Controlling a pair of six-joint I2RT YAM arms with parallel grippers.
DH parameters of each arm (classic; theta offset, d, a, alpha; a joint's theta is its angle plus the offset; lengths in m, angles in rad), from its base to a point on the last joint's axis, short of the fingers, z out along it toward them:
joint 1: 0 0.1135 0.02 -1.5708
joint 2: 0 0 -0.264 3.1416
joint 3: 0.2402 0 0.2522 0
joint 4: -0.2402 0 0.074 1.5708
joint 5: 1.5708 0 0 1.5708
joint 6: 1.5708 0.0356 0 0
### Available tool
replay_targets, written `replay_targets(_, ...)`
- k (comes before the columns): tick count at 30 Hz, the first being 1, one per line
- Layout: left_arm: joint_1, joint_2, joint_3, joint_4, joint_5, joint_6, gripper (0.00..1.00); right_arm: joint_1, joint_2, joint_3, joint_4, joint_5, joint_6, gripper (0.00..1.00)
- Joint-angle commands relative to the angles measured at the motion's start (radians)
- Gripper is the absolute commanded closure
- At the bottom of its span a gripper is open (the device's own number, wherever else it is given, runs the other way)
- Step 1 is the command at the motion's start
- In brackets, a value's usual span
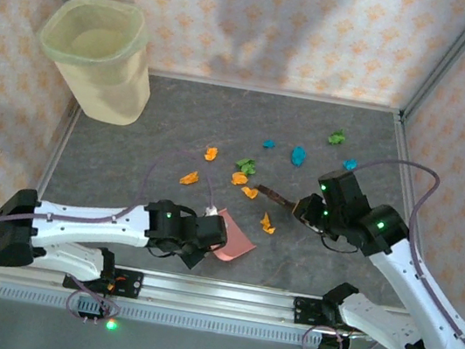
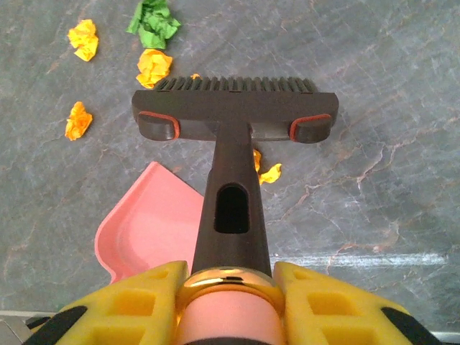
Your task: Sweep away the paper scraps from the table
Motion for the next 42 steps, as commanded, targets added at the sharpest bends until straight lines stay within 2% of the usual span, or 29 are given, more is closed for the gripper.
replay_targets(1,-0.015,0.012,0.004,0.019,0.001,-0.005,1.0,-0.002,-0.024,-0.018,0.048,0.001,0.071,1.0)
replay_targets(6,-0.04,0.015,-0.008,0.074,0.001,-0.017,1.0,-0.002,-0.091,-0.056,0.093,-0.028,0.144,1.0)
replay_targets(16,-0.052,0.082,-0.006,0.116,-0.038,-0.032,1.0,-0.002,-0.101,-0.104,0.144,-0.153,0.274,1.0)
replay_targets(26,-0.052,0.054,-0.058,0.184,-0.136,-0.091,1.0,-0.002,-0.157,-0.121,0.193,-0.253,0.397,1.0)
replay_targets(32,-0.052,0.034,-0.089,0.214,-0.168,-0.094,1.0,-0.002,-0.24,-0.097,0.212,-0.187,0.464,1.0)
replay_targets(36,-0.051,0.042,-0.099,0.225,-0.174,-0.092,1.0,-0.002,-0.241,-0.051,0.1,-0.047,0.413,1.0)
replay_targets(42,-0.052,0.06,-0.104,0.232,-0.171,-0.089,1.0,-0.002,-0.214,-0.101,0.063,0.002,0.376,1.0)
